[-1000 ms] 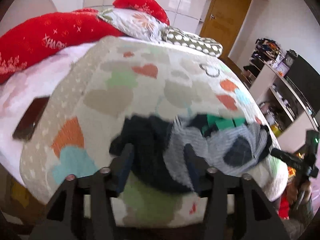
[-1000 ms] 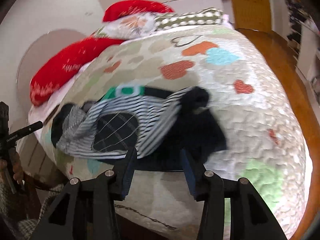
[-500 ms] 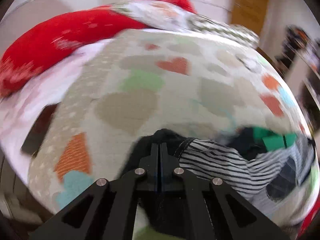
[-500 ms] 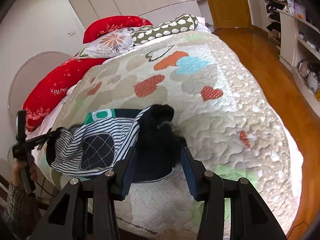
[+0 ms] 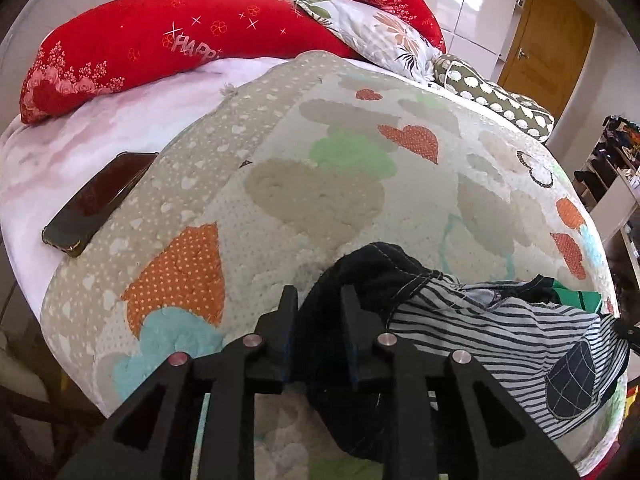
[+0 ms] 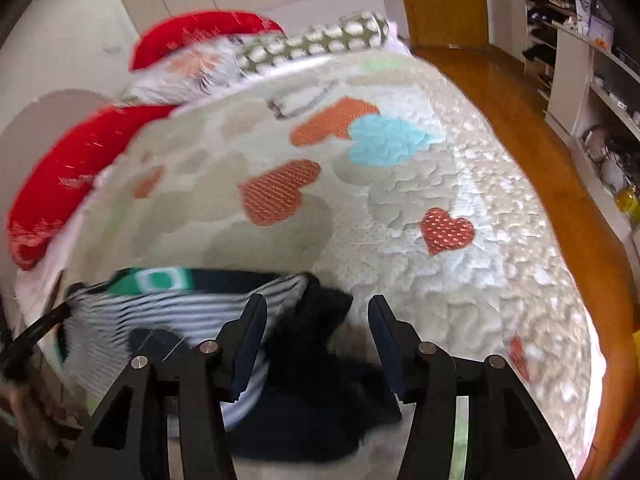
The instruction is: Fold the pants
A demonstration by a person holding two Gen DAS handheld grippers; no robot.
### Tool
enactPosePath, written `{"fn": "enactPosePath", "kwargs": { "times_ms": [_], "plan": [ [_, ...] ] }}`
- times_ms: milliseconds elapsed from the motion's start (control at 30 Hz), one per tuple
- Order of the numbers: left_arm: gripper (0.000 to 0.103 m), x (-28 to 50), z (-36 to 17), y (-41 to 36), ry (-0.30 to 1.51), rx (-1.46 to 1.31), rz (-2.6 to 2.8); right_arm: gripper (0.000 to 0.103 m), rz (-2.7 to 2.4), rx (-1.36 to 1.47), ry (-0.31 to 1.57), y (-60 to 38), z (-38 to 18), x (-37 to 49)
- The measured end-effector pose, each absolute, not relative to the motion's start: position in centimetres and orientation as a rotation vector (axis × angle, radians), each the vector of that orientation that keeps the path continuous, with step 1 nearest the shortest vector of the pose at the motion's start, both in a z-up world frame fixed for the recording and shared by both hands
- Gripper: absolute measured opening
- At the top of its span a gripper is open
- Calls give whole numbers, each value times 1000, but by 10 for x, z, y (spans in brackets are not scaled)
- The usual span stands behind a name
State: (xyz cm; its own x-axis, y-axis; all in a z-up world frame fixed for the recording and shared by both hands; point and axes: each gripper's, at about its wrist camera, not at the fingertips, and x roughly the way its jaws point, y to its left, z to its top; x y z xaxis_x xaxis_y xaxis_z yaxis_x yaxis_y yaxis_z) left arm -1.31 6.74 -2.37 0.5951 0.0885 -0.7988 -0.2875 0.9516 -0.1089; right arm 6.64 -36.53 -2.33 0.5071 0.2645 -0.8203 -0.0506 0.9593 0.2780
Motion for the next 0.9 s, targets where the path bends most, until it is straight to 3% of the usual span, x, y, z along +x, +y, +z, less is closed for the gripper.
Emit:
{"fn": "enactPosePath", "kwargs": {
  "times_ms": [33, 67, 300, 400, 500, 567, 600, 667, 733, 900],
  "plan": [
    [26, -14, -24, 68, 908, -238, 222, 44, 215, 250, 1056, -364, -29, 72],
    [26, -14, -25, 67, 907, -240, 222, 16, 240, 281, 1099, -362, -34, 78],
    [26, -15, -26, 64, 900, -213, 228, 14, 290, 325, 958, -374, 10, 38],
    [31, -15, -28, 64, 900, -212, 235, 15, 302, 378, 946, -389, 11, 13],
    [37, -15, -29, 62, 899, -204, 248, 29, 243, 379, 990, -400, -13, 10],
    [37, -16, -27, 63, 895, -214, 245, 46, 173, 380, 1000, -411, -27, 9],
    [37, -18, -26, 65, 889, -229, 239, 50, 160, 408, 980, -419, -28, 7],
    [37, -22, -21, 68, 876, -269, 228, 67, 166, 465, 918, -431, -24, -3],
    [37, -28, -17, 71, 860, -303, 225, 76, 185, 482, 886, -434, -19, -7],
    [37, -49, 4, 81, 792, -371, 251, 76, 283, 441, 924, -411, -26, 7]
  ]
}}
